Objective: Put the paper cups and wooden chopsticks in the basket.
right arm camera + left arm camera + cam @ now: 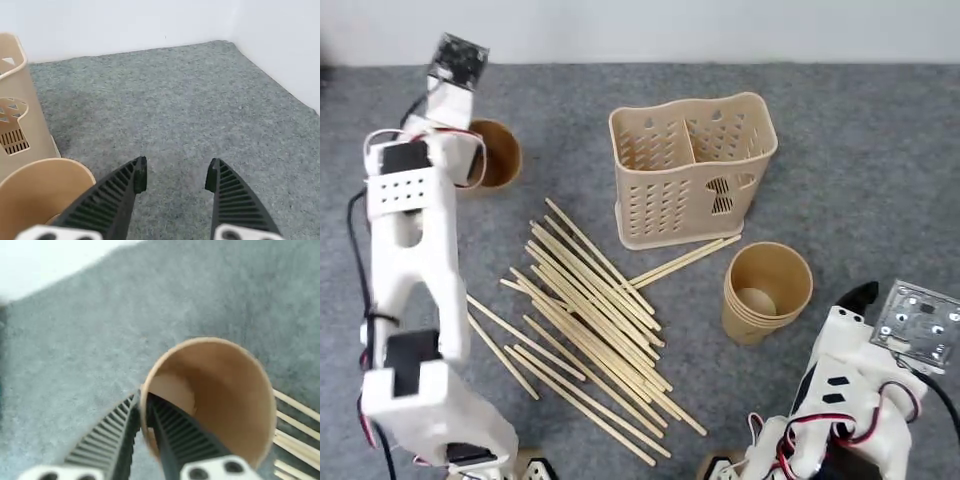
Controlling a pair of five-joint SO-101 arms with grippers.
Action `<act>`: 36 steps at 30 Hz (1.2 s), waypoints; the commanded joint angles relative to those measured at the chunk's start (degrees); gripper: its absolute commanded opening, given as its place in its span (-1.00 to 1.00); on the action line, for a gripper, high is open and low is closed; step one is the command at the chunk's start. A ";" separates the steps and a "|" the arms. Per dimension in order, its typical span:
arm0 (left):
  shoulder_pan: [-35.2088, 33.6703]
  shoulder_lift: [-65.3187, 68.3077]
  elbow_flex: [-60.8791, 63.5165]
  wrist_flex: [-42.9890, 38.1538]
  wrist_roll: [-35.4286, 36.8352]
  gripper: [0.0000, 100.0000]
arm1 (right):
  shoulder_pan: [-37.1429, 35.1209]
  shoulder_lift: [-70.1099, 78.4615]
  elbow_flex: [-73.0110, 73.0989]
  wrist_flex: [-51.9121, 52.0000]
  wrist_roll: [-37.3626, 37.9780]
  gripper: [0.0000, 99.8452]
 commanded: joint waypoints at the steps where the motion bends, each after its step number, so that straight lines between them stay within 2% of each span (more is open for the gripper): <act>1: 1.93 -9.32 -1.98 5.36 0.70 -0.98 | -0.22 -0.13 -0.53 -0.75 -0.35 -0.58; 5: 5.54 -15.56 -1.89 10.81 0.97 -0.98 | -0.22 -0.13 -0.44 -0.75 -0.35 -0.58; 10: 10.64 -24.62 -1.98 16.09 6.59 -0.98 | -0.22 -0.13 -0.44 -0.75 -0.35 -0.58; 16: 20.57 -35.08 -1.89 19.96 10.29 -0.98 | -0.13 -0.13 -0.44 -0.75 -0.35 -0.58; 20: 27.16 -39.82 -1.89 19.96 13.36 -0.98 | 0.31 -0.13 -0.44 -0.75 -0.35 -0.58; 29: 45.89 -41.58 -1.80 18.99 18.81 -0.98 | 9.71 -0.31 -1.49 -2.42 -0.79 -0.58; 36: 56.62 -40.53 1.45 13.36 20.92 -0.98 | 13.85 -11.03 -1.32 -1.98 -0.79 -0.58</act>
